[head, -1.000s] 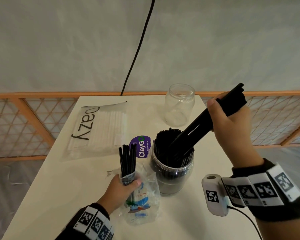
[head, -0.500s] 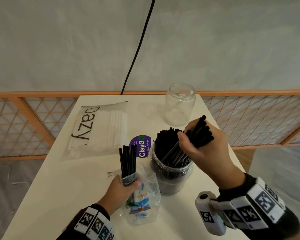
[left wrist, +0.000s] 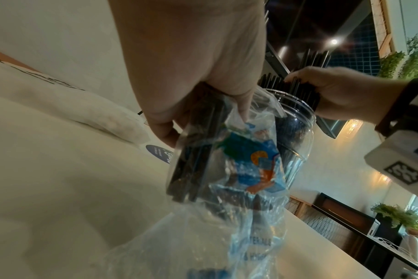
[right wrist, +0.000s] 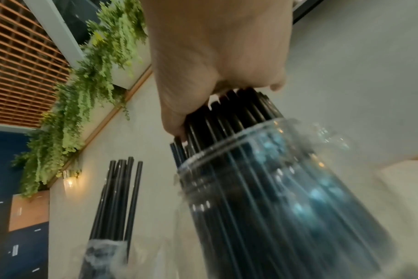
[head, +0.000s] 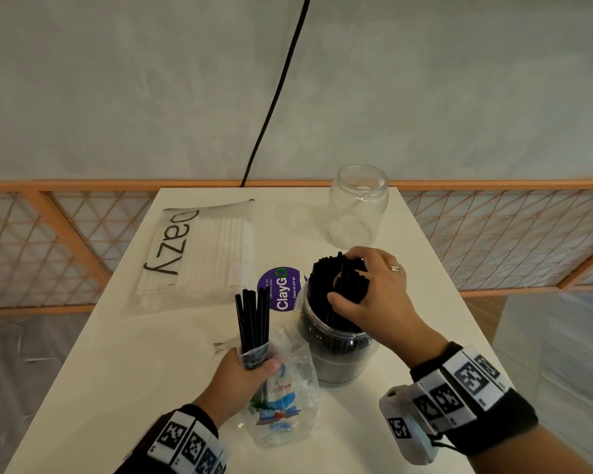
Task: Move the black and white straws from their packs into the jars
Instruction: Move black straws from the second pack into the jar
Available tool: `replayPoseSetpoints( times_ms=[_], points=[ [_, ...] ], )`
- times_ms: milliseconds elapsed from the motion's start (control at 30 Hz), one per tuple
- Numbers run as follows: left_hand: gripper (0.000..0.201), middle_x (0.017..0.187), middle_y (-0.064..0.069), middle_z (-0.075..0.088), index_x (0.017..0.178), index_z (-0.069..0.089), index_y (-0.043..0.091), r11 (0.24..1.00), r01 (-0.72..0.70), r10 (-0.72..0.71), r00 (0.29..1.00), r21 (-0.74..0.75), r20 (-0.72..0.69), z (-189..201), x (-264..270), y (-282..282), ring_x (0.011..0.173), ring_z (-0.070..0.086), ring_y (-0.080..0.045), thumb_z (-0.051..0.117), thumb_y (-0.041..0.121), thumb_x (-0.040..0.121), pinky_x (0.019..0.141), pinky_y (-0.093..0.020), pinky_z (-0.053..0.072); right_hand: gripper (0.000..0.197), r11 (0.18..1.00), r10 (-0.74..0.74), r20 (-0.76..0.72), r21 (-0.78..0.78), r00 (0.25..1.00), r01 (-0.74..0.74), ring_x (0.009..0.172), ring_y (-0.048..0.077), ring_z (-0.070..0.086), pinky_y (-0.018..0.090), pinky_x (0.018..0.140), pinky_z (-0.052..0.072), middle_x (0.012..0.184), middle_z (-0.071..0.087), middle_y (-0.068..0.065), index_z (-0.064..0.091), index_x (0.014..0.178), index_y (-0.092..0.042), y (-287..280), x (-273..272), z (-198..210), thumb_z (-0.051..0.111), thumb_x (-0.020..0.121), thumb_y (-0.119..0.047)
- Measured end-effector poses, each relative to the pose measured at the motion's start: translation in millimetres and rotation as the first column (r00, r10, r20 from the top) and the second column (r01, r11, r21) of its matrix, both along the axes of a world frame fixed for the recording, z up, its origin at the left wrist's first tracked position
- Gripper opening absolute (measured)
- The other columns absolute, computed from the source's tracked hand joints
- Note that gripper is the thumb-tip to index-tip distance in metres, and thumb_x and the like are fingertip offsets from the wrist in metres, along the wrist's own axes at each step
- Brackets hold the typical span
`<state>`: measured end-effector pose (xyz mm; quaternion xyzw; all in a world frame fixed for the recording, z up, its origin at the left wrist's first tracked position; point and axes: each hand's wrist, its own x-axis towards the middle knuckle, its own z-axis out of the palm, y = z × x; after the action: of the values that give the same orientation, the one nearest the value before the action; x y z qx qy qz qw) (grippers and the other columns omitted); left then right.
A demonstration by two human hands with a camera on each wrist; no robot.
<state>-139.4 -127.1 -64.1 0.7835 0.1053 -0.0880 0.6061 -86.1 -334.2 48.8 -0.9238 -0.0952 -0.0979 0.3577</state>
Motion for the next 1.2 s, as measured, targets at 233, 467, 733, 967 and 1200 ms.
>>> replayPoseSetpoints(
  times_ms=[233, 467, 733, 967, 1200],
  points=[
    [0.009, 0.081, 0.002, 0.065, 0.092, 0.065, 0.007, 1.0, -0.007, 0.006, 1.0, -0.022, -0.009, 2.4, -0.2, -3.5, 0.077, 0.061, -0.005, 0.065, 0.01, 0.084, 0.054, -0.005, 0.046, 0.068, 0.999, 0.037, 0.062, 0.035, 0.997, -0.039, 0.123, 0.012, 0.027, 0.034, 0.107, 0.028, 0.126, 0.04, -0.01, 0.049, 0.125, -0.029, -1.9, 1.0, -3.2, 0.08, 0.064, -0.031],
    [0.014, 0.072, 0.002, 0.066, 0.075, 0.065, 0.016, 1.0, -0.004, 0.004, 0.999, -0.013, 0.035, 3.6, 0.2, -6.0, 0.066, 0.063, 0.002, 0.067, 0.004, 0.081, 0.06, -0.009, 0.047, 0.076, 0.945, 0.328, 0.221, -0.095, 0.919, -0.314, 0.133, 0.002, 0.017, 0.004, 0.108, 0.006, 0.143, 0.026, -0.009, 0.022, 0.145, -0.014, 5.3, -4.0, 21.4, 0.051, 0.081, -0.041],
    [0.017, 0.074, 0.005, 0.064, 0.076, 0.062, 0.022, 0.998, -0.045, 0.046, 0.998, -0.038, 0.03, 8.5, -3.5, -6.5, 0.071, 0.059, -0.001, 0.068, 0.006, 0.081, 0.054, -0.004, 0.045, 0.066, 0.766, 0.439, -0.079, -0.488, 0.895, -0.419, 0.142, 0.024, 0.024, 0.043, 0.115, 0.026, 0.153, 0.026, 0.007, 0.033, 0.143, -0.012, 9.6, -1.5, 8.8, 0.031, 0.086, -0.046],
    [0.013, 0.078, 0.003, 0.066, 0.08, 0.064, 0.02, 0.999, -0.018, 0.018, 1.0, -0.035, 0.022, 4.6, -1.9, -1.2, 0.079, 0.062, -0.01, 0.068, 0.008, 0.081, 0.06, -0.01, 0.047, 0.051, 0.854, 0.305, 0.157, -0.481, 0.939, -0.197, 0.138, 0.039, 0.018, 0.046, 0.107, 0.03, 0.151, 0.027, 0.012, 0.052, 0.128, -0.019, 13.3, -1.3, 16.4, 0.057, 0.079, -0.031],
    [0.006, 0.08, 0.0, 0.067, 0.083, 0.066, 0.014, 1.0, -0.003, 0.003, 1.0, -0.007, 0.03, 0.7, -0.5, 8.5, 0.078, 0.062, -0.006, 0.068, 0.008, 0.082, 0.058, -0.006, 0.046, 0.069, 0.871, 0.317, -0.217, -0.318, 0.923, -0.374, 0.137, 0.01, 0.027, 0.017, 0.102, 0.023, 0.151, 0.028, -0.01, 0.024, 0.145, -0.029, 4.3, -0.6, 22.4, 0.061, 0.086, -0.032]
  ],
)
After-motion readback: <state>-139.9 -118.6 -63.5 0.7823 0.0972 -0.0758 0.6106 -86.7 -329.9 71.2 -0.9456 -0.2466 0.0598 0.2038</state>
